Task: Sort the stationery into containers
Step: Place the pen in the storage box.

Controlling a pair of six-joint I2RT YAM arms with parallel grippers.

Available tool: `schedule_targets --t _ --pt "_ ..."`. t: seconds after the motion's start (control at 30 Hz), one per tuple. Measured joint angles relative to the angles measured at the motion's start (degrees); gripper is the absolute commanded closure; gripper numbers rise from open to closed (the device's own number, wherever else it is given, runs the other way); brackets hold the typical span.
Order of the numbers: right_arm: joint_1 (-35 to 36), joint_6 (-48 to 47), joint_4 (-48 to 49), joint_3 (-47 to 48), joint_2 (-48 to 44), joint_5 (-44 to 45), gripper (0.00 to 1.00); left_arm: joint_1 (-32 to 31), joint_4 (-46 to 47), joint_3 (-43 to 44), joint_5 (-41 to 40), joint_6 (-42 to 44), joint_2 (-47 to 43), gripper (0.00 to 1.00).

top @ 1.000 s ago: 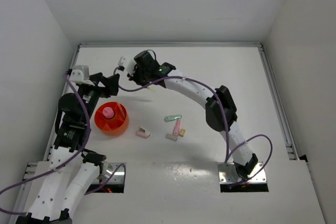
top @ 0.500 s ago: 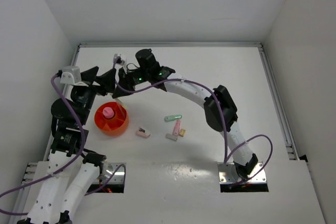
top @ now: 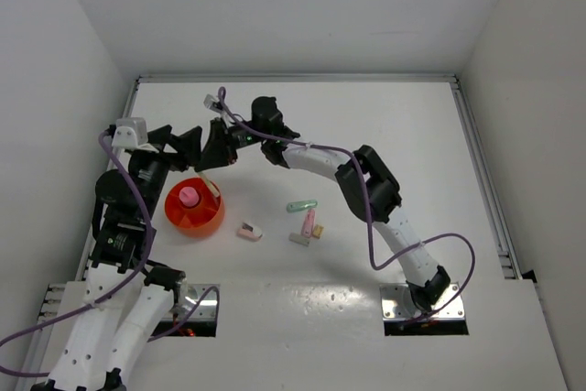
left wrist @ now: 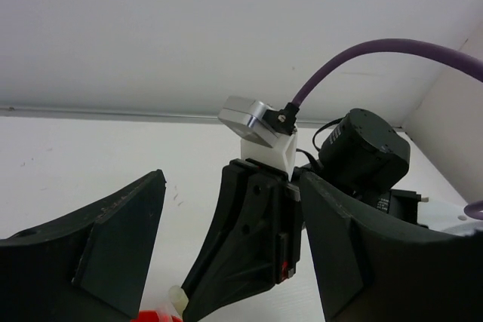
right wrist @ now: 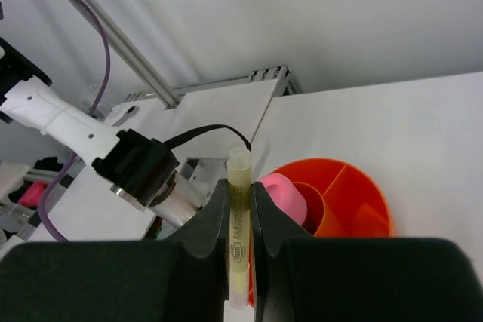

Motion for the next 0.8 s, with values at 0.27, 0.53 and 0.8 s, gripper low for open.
schedule_targets --t 0.27,0.53,0.8 --pt "-0.35 0.61 2.71 4.85 4.59 -0.61 1.0 0.0 -0.52 0.0 -0.09 0.02 -0.04 0.23" --pt "-0.35 0.11 2.51 7.32 9.55 -0.35 1.0 0.0 -0.52 0.0 -0.35 0.42 -0.04 0.23" --pt "-0.35 0.07 4.76 7.34 10.01 -1.2 0.79 0.0 -0.52 0.0 -0.37 0.44 -0.07 0.23"
